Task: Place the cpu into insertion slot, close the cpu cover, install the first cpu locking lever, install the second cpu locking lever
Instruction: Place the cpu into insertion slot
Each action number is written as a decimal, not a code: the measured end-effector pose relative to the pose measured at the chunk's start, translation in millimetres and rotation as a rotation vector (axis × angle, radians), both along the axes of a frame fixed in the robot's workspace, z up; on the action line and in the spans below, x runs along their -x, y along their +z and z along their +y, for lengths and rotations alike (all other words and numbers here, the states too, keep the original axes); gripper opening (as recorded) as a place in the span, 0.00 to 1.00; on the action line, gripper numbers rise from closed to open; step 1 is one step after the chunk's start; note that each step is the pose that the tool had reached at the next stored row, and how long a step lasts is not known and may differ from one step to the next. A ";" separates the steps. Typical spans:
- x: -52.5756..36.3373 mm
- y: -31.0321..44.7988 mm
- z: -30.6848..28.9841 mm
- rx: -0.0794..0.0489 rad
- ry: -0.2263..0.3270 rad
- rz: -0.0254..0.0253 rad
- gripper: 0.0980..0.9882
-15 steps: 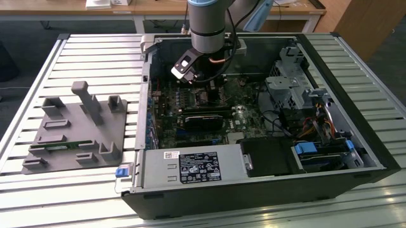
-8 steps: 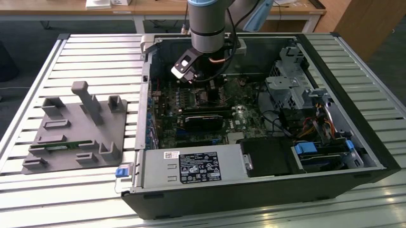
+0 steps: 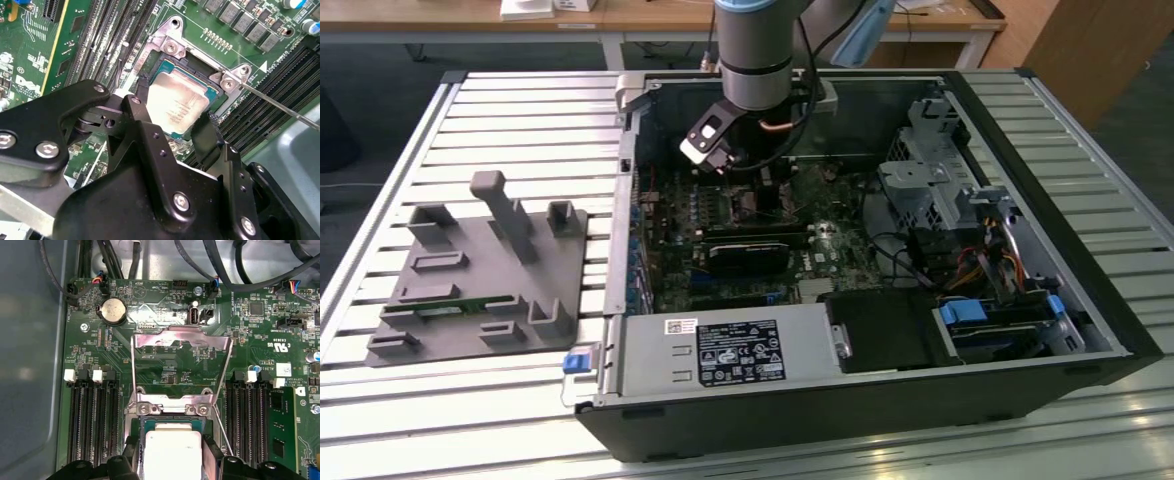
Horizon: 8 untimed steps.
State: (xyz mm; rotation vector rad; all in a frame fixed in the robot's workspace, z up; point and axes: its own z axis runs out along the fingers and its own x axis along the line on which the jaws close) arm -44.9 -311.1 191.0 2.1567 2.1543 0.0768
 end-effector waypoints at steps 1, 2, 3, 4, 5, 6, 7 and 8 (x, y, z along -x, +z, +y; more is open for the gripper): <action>0.0 0.0 0.0 0.000 0.000 0.0000 0.58; 0.0 0.0 0.1 0.000 0.000 0.0000 0.58; 0.0 0.1 0.1 0.000 0.000 0.0000 0.58; 0.0 0.7 0.1 0.000 0.000 0.0002 0.58; 0.0 2.0 0.1 0.000 0.000 0.0000 0.58; 0.0 3.8 0.1 0.000 0.000 0.0002 0.58; 0.0 5.7 0.1 0.000 0.000 0.0006 0.58; 0.0 7.6 0.1 -0.001 0.000 0.0012 0.58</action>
